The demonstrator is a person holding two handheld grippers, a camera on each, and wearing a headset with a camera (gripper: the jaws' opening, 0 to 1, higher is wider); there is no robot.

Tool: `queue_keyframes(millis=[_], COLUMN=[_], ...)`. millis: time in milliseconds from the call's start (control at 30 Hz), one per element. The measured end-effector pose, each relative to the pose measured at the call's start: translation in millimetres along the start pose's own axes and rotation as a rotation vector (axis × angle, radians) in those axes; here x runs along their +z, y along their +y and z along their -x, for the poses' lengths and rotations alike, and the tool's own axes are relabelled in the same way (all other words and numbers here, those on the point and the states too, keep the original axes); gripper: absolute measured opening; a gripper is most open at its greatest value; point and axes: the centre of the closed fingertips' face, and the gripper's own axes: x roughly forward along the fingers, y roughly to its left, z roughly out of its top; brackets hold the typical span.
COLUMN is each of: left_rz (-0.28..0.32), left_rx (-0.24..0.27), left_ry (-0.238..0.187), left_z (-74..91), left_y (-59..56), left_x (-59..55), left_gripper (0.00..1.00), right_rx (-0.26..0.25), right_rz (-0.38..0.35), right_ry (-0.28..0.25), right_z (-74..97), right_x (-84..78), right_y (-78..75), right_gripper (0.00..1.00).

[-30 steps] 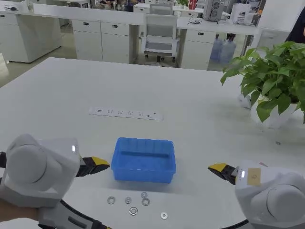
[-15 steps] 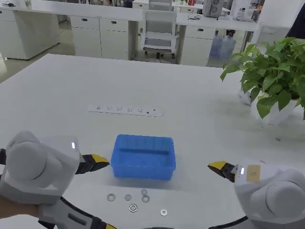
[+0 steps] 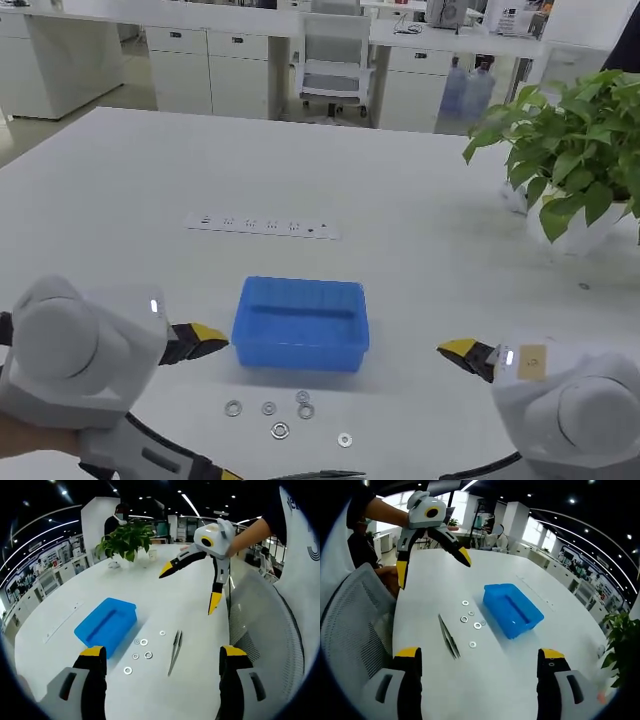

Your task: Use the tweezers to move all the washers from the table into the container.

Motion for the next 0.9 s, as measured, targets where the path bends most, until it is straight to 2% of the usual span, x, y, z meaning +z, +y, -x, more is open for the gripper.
queue_keyframes(millis=[333, 467, 667, 900], left_rz=[0.032, 0.059, 0.058, 0.039], left_rx=[0.002, -0.003, -0.001, -0.011], left_ry=[-0.013, -0.03, -0.024, 0.002], left_z=[-2.7, -1.2, -0.2, -0.7], left_y=[-3.6, -4.5, -4.9, -6.9], left_x=[-2.2, 0.9, -0.4, -6.2], left_gripper=[0.99, 0.99, 0.99, 0.99], right_rx=[0.012, 0.014, 0.009, 0.019], right_rz=[-0.002, -0.003, -0.007, 0.001], right_ry=[0.006, 0.011, 0.01, 0.022], right_z=[-1.1, -0.3, -1.0, -3.0], right_x=[-2.4, -3.7, -2.4, -3.6], right_y=[2.8, 1.6, -3.1, 1.9], right_gripper=[0.96, 0.96, 0.96, 0.95])
